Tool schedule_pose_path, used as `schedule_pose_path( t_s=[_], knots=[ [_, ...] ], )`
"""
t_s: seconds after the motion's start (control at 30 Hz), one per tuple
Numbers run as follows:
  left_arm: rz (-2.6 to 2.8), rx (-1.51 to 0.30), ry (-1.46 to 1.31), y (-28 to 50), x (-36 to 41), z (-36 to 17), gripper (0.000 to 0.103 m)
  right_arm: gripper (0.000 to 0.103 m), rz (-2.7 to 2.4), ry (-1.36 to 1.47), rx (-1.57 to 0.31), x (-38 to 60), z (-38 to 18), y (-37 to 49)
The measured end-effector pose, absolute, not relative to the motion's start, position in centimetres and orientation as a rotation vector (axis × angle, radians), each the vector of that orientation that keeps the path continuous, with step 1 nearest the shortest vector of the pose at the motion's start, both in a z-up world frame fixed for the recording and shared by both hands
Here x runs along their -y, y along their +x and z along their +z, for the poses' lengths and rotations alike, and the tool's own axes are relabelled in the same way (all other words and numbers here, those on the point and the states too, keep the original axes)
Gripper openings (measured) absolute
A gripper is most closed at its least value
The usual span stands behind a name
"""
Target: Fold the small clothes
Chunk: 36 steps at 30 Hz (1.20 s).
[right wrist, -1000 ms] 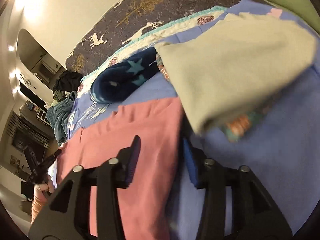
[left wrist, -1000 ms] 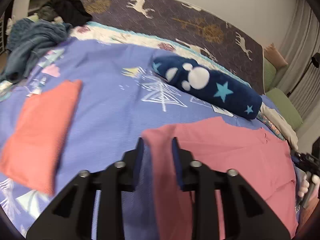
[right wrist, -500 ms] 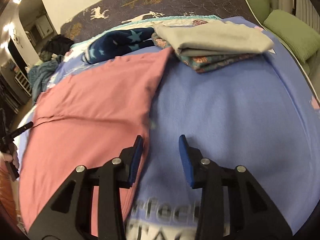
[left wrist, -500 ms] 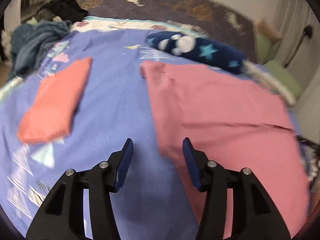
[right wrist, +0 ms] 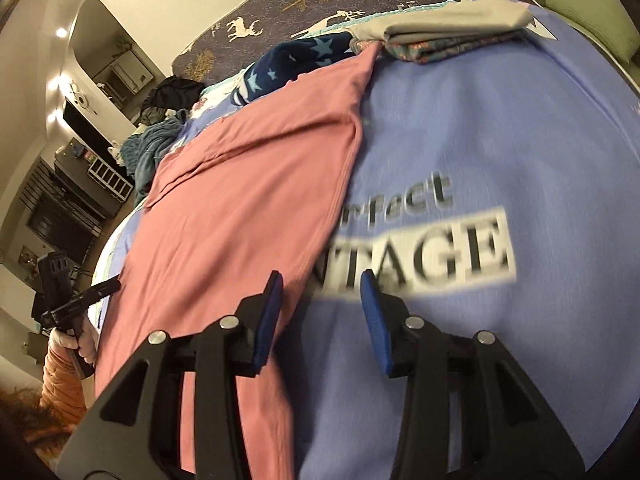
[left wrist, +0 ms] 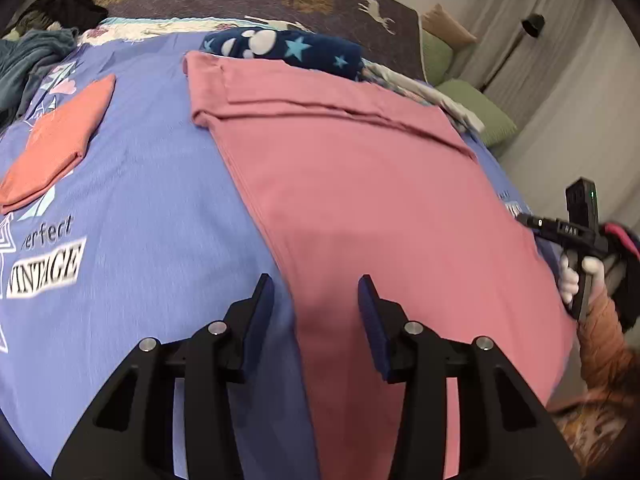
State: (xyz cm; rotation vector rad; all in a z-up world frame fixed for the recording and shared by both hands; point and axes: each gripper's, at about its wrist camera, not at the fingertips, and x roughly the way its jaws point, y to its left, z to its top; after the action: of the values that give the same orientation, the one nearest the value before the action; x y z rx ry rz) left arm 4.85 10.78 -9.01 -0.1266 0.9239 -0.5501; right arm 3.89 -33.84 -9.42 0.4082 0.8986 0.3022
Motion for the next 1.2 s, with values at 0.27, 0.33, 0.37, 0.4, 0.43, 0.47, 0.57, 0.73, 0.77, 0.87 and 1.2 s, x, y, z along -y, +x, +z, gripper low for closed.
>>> schedule_pose_path(
  t_s=[0.27, 0.33, 0.37, 0.4, 0.43, 0.47, 0.57, 0.73, 0.77, 0.87, 1.2],
  knots=[
    [-0.58, -0.921, -0.17, 0.4, -12.1, -9.4, 0.044, 0.044, 0.372, 0.428, -0.909, 33.5, -9.3, -1.9],
    [-0.587, -0.923, -0.176, -0.6, -12.3, -9.4, 0.043, 0.045, 0.399, 0.414, -0.915, 33.0, -9.3, -3.5],
    [-0.588, -0.923, -0.177, -1.2, -12.4, -9.4, 0.044, 0.045, 0.401, 0.408, -0.917, 33.0, -9.4, -4.3],
    [-0.588, -0.923, -0.177, -1.6, -12.4, -9.4, 0.044, 0.045, 0.401, 0.402, -0.919, 32.8, -9.5, -5.3],
    [-0.587, -0.925, -0.177, -2.3, -12.6, -9.4, 0.044, 0.045, 0.4, 0.404, -0.918, 32.9, -9.5, -6.1],
    [-0.588, -0.925, -0.173, -3.1, -12.7, -9.4, 0.044, 0.045, 0.401, 0.41, -0.917, 33.0, -9.5, -6.7],
    [-0.589, -0.928, -0.158, -5.3, -13.0, -9.4, 0.044, 0.045, 0.402, 0.433, -0.91, 33.5, -9.6, -9.2],
    [-0.602, -0.933, -0.184, -9.4, -14.0, -9.6, 0.044, 0.045, 0.409, 0.476, -0.911, 34.0, -9.8, -13.5],
    [-0.608, -0.933, -0.191, -10.0, -14.2, -9.6, 0.044, 0.045, 0.418, 0.495, -0.914, 34.0, -9.9, -14.3],
    [-0.62, -0.925, -0.21, -11.0, -14.7, -9.8, 0.044, 0.047, 0.436, 0.539, -0.912, 34.0, -10.2, -14.3],
    [-0.633, -0.795, -0.434, -10.1, -15.9, -8.7, 0.002, 0.006, 0.556, 0.759, -0.741, 35.1, -7.8, -13.4]
  ],
)
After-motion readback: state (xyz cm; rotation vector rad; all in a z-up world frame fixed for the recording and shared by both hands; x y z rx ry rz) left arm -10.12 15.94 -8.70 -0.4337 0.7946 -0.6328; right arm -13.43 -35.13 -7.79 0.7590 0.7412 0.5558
